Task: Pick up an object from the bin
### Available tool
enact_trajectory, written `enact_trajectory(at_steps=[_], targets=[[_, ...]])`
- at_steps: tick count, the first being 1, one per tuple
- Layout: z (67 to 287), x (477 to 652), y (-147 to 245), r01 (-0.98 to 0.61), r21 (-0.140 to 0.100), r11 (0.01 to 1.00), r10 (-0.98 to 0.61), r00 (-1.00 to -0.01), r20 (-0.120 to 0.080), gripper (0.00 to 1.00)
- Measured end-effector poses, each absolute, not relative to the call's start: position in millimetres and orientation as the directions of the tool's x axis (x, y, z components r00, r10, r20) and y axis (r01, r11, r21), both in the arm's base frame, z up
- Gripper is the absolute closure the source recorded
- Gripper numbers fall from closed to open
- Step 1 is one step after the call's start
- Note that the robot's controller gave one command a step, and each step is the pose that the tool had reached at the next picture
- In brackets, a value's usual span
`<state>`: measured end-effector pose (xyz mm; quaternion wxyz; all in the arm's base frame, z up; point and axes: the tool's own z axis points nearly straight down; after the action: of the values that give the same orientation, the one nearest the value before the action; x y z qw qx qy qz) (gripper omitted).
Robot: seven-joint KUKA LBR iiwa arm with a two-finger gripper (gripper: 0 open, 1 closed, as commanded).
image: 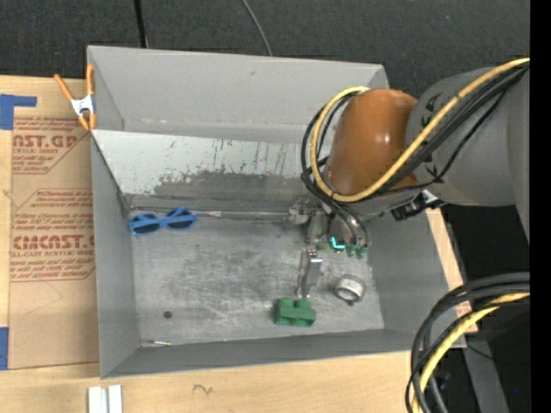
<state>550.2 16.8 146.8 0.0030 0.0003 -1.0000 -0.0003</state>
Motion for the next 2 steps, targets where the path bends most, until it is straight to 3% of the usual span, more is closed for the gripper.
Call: enact_trajectory(at_steps=[1, 2], targets=[[87.7, 525.5, -8.2, -0.330, 0.001, 0.944, -0.330, -0.944, 0.002, 0.00], [75.1, 484.8, -27.7, -0.350, -0.006, 0.937, -0.350, -0.937, -0.027, 0.00]])
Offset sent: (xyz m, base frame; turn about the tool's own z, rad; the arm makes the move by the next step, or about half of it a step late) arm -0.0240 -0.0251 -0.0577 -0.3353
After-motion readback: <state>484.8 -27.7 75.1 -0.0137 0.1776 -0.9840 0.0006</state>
